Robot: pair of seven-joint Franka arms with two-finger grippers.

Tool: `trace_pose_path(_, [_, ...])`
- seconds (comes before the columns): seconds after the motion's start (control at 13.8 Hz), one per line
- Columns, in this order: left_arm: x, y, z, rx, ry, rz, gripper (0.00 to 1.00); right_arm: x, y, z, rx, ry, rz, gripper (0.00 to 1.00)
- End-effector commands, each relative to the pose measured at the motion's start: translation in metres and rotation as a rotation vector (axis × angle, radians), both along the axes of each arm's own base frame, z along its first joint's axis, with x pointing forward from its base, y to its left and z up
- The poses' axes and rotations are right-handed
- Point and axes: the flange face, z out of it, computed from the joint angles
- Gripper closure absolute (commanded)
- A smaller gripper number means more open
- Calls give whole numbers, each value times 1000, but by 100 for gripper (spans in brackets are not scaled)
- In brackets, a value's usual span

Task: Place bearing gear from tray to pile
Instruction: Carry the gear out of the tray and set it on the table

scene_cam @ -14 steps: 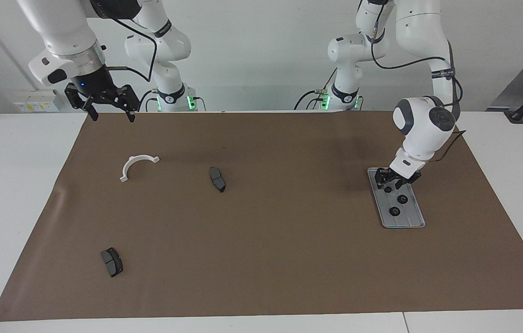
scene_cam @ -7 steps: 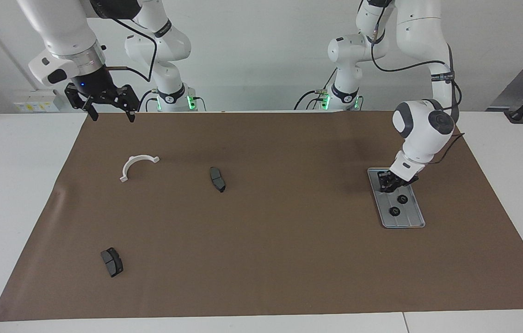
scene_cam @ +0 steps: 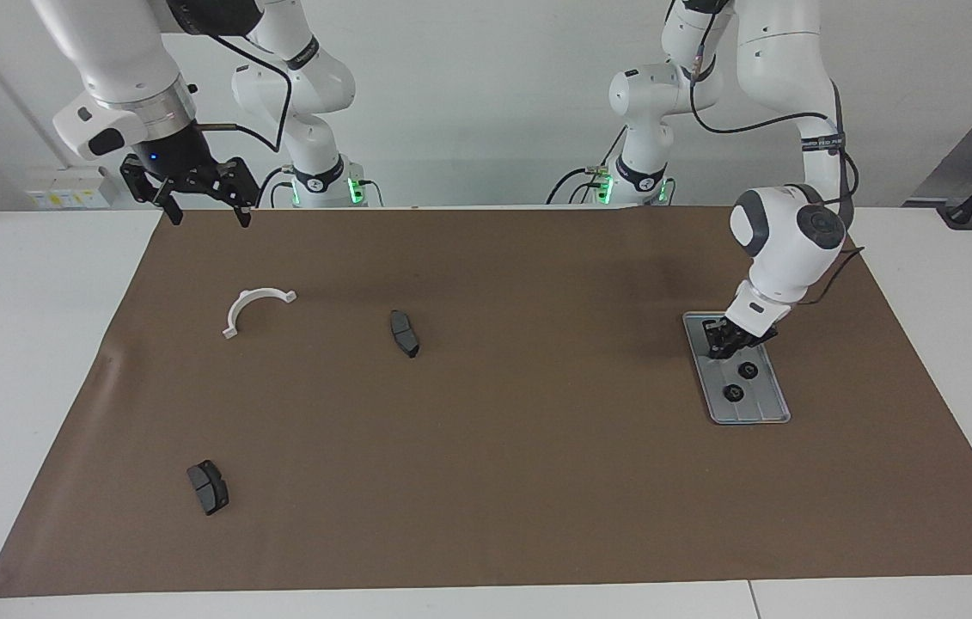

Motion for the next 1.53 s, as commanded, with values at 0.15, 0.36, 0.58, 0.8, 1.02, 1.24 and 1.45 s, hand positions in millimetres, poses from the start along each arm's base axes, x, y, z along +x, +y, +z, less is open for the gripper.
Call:
trace_pose_path(0.15, [45, -47, 42, -26, -5, 101, 76, -6, -2, 1, 19, -7, 16, 0])
trace_pose_path(0.36, [34, -139, 47, -35, 10, 217, 76, -6, -1, 1, 19, -7, 17, 0])
trace_pose_path(0.58, [11, -221, 51, -44, 15, 305, 76, -6, -1, 1, 19, -7, 17, 0])
trace_pose_path(0.8, [-15, -285, 56, -55, 16, 357, 76, -6, -2, 1, 19, -7, 16, 0])
trace_pose_path(1.02, [-44, -337, 56, -37, -8, 373, 76, -6, -1, 1, 19, -7, 17, 0])
trace_pose_path(1.24, [-65, -371, 47, -34, -6, 368, 74, -6, -2, 1, 19, -9, 14, 0])
trace_pose_path(1.45, [-65, -393, 44, -36, -8, 362, 74, -6, -1, 1, 19, -7, 16, 0])
